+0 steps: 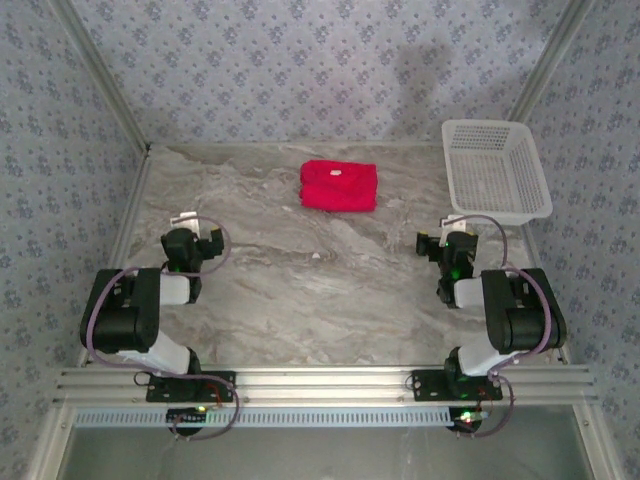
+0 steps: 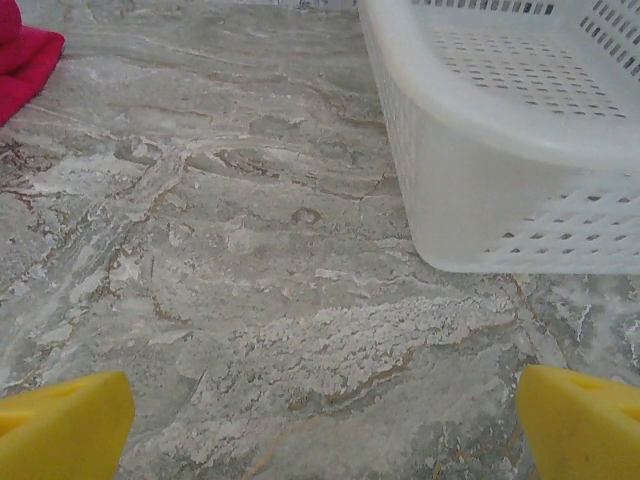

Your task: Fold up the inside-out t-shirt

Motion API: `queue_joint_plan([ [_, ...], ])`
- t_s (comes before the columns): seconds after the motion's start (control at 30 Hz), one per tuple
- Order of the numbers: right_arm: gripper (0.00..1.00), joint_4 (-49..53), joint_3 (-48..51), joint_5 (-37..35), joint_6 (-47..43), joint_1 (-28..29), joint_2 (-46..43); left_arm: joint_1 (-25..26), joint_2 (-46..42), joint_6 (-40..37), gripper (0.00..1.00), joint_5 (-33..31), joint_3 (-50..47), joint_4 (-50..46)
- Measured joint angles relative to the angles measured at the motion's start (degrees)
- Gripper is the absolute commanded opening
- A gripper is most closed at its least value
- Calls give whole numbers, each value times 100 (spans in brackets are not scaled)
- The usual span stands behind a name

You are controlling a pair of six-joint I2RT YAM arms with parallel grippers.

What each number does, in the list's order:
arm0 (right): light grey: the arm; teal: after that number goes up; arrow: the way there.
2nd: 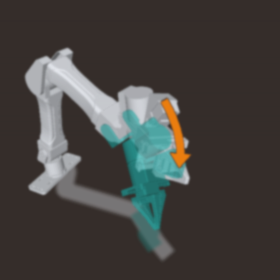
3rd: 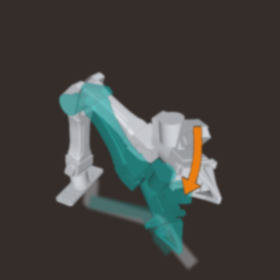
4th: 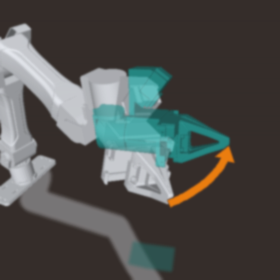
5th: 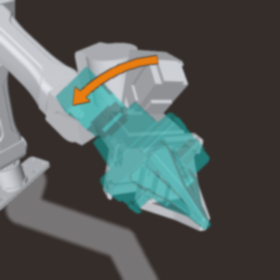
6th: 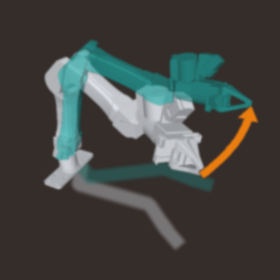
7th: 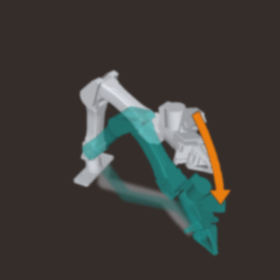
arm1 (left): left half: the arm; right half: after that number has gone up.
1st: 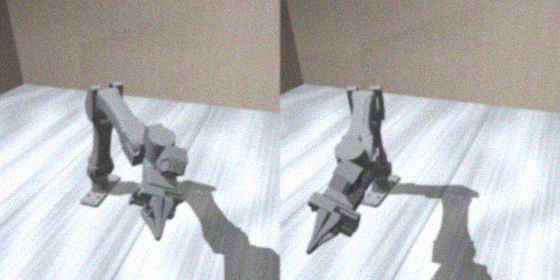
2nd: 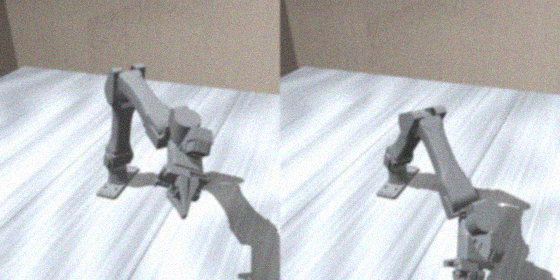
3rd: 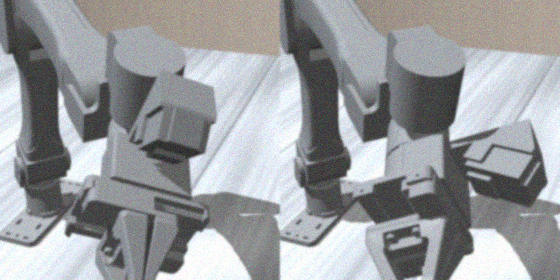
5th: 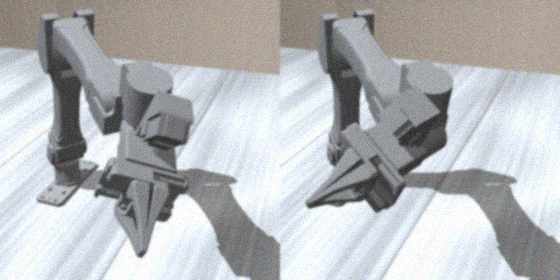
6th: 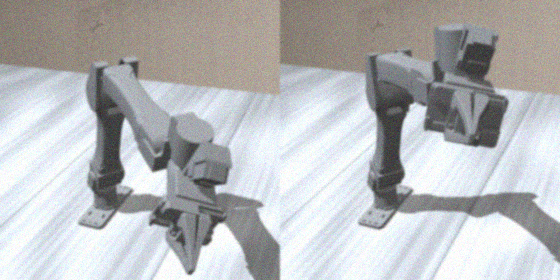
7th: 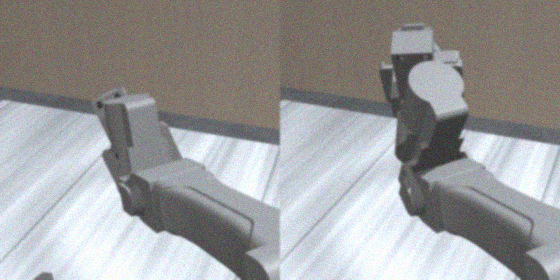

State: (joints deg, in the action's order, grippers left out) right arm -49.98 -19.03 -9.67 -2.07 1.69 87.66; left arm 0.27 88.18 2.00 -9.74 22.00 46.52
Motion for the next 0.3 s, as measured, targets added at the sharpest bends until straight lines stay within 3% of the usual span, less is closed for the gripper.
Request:
queue_joint_plan([
  [0.3,100,-92,0,-15,0,11,0,-2,0,-4,100,306,33,-15],
])
